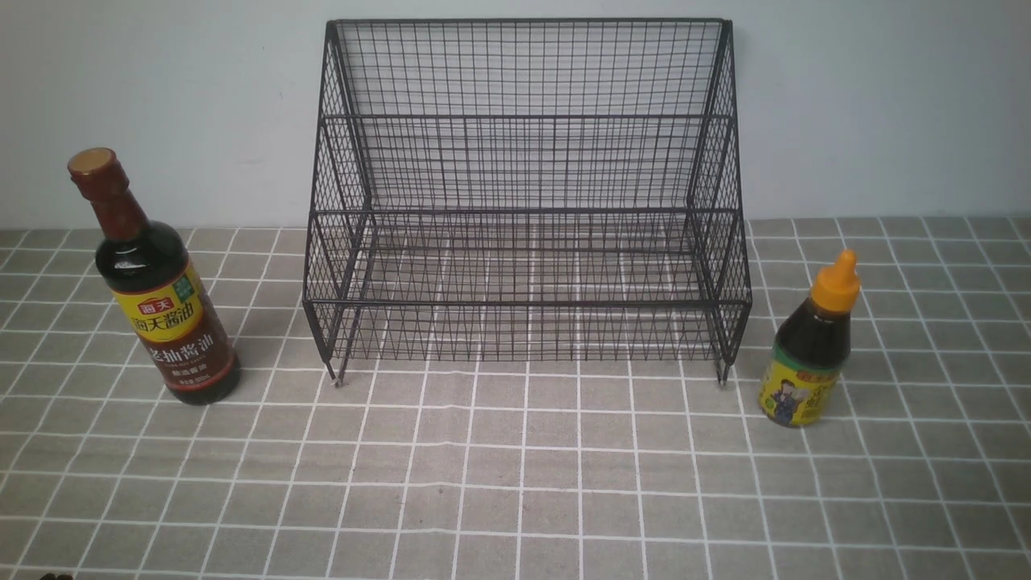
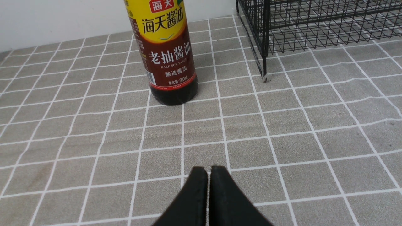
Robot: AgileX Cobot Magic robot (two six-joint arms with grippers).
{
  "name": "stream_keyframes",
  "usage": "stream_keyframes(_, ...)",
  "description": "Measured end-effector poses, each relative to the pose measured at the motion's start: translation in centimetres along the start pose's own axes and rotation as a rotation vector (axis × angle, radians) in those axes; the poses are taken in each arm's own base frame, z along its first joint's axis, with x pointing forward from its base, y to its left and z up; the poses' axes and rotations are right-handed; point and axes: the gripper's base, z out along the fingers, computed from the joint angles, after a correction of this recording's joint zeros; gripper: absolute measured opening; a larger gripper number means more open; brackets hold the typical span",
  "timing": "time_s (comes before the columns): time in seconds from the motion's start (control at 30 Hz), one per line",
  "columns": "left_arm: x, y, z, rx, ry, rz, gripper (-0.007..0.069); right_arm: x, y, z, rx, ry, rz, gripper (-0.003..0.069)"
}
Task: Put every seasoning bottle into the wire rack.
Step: Use the right arm to grab the condiment bottle closest to it
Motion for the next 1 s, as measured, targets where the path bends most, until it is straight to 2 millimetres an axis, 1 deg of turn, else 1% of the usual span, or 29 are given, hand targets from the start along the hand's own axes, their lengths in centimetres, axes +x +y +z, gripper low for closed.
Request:
stream_keyframes(0.07,0.0,0.0,0.0,0.0,0.0,0.0,-0.0007,-0.5,0.0,0.0,-0.005,-0.05,0.083,-0.0013)
stream_keyframes(0.33,0.0,0.0,0.0,0.0,0.0,0.0,-0.0007,-1.4,0.1,-0.1,-0.017,-0.149,0.179,-0.0013)
stream_keyframes(0.43,0.0,0.0,0.0,0.0,0.0,0.0,-0.0007,-2.5,1.3,-0.1,-0.042,-0.1,0.123,-0.0013)
stream_keyframes(0.5,0.0,0.0,0.0,0.0,0.0,0.0,-0.0007,-4.7,3.3,0.4,-0.045,0.012,0.003,-0.0013)
stream_keyframes(0.53,0.0,0.0,0.0,0.0,0.0,0.0,-0.0007,-4.8,3.4,0.4,-0.041,0.038,-0.008,-0.0013)
stream_keyframes(0.6,0.0,0.0,0.0,0.0,0.0,0.0,-0.0007,-6.6,4.9,1.5,-0.023,0.149,-0.103,-0.0013)
stream_keyframes(0.63,0.0,0.0,0.0,0.0,0.0,0.0,-0.0007,-6.8,5.2,2.2,-0.003,0.225,-0.143,-0.0013)
stream_keyframes(0.7,0.0,0.0,0.0,0.0,0.0,0.0,-0.0007,-8.1,6.4,4.6,0.038,0.448,-0.257,-0.0013)
stream_keyframes(0.73,0.0,0.0,0.0,0.0,0.0,0.0,-0.0007,-8.4,6.6,5.1,0.041,0.47,-0.275,-0.0013)
stream_keyframes(0.77,0.0,0.0,0.0,0.0,0.0,0.0,-0.0007,-8.8,6.9,6.0,0.053,0.55,-0.305,-0.0013)
stream_keyframes(0.8,0.0,0.0,0.0,0.0,0.0,0.0,-0.0007,-9.1,7.2,7.2,0.065,0.648,-0.332,-0.0013)
stream_keyframes(0.83,0.0,0.0,0.0,0.0,0.0,0.0,-0.0007,-9.5,7.6,9.2,0.083,0.79,-0.36,-0.0011)
stream_keyframes(0.87,0.0,0.0,0.0,0.0,0.0,0.0,-0.0007,-9.5,7.7,9.4,0.086,0.806,-0.359,-0.0011)
stream_keyframes(0.9,0.0,0.0,0.0,0.0,0.0,0.0,-0.0007,-9.9,7.9,11.2,0.102,0.898,-0.377,-0.0007)
stream_keyframes(0.97,0.0,0.0,0.0,0.0,0.0,0.0,-0.0007,-10.4,8.3,13.9,0.113,1.0,-0.408,0.0006)
stream_keyframes(1.0,0.0,0.0,0.0,0.0,0.0,0.0,-0.0007,-10.2,8.2,15.2,0.113,1.049,-0.428,0.0014)
